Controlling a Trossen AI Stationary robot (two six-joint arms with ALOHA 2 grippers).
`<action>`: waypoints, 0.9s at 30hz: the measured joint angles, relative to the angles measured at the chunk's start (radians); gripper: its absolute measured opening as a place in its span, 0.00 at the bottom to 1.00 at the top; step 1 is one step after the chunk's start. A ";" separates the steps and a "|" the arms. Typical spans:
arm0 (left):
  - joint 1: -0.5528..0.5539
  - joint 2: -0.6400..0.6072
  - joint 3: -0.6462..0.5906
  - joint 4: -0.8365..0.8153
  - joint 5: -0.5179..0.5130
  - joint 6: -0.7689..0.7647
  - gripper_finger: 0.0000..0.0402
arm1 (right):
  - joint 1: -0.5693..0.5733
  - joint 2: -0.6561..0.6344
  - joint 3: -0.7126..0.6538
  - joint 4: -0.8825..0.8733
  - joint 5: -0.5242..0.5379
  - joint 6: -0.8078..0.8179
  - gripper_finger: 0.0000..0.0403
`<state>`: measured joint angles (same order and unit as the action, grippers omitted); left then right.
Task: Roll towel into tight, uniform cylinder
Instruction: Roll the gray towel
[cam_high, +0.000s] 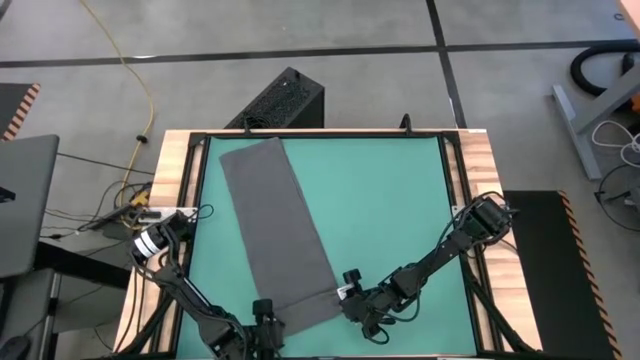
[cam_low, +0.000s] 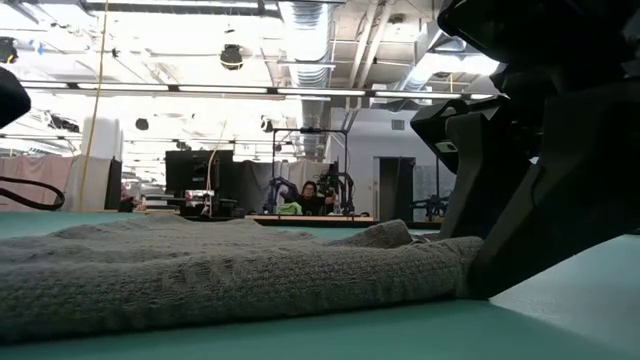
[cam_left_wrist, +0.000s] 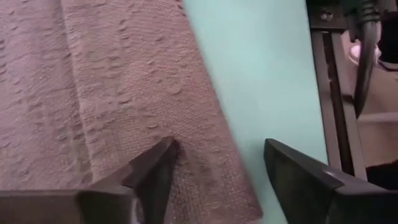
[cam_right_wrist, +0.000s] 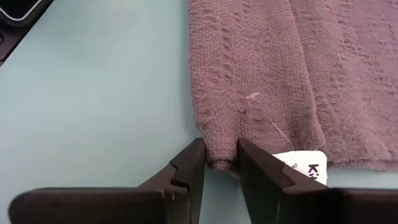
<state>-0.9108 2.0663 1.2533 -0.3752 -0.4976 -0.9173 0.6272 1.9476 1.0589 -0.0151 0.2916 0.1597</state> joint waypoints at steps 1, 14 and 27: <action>0.000 0.000 0.000 -0.013 -0.003 -0.016 0.53 | 0.002 0.000 0.000 -0.001 0.000 0.000 0.29; 0.021 -0.058 -0.007 -0.040 0.089 -0.182 0.01 | -0.025 -0.027 0.002 -0.068 -0.205 0.234 0.14; 0.046 -0.162 -0.096 0.195 0.233 -0.255 0.01 | -0.064 -0.099 -0.002 -0.055 -0.388 0.459 0.07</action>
<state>-0.8643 1.9041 1.1570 -0.1805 -0.2642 -1.1726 0.5635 1.8486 1.0573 -0.0699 -0.0968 0.6186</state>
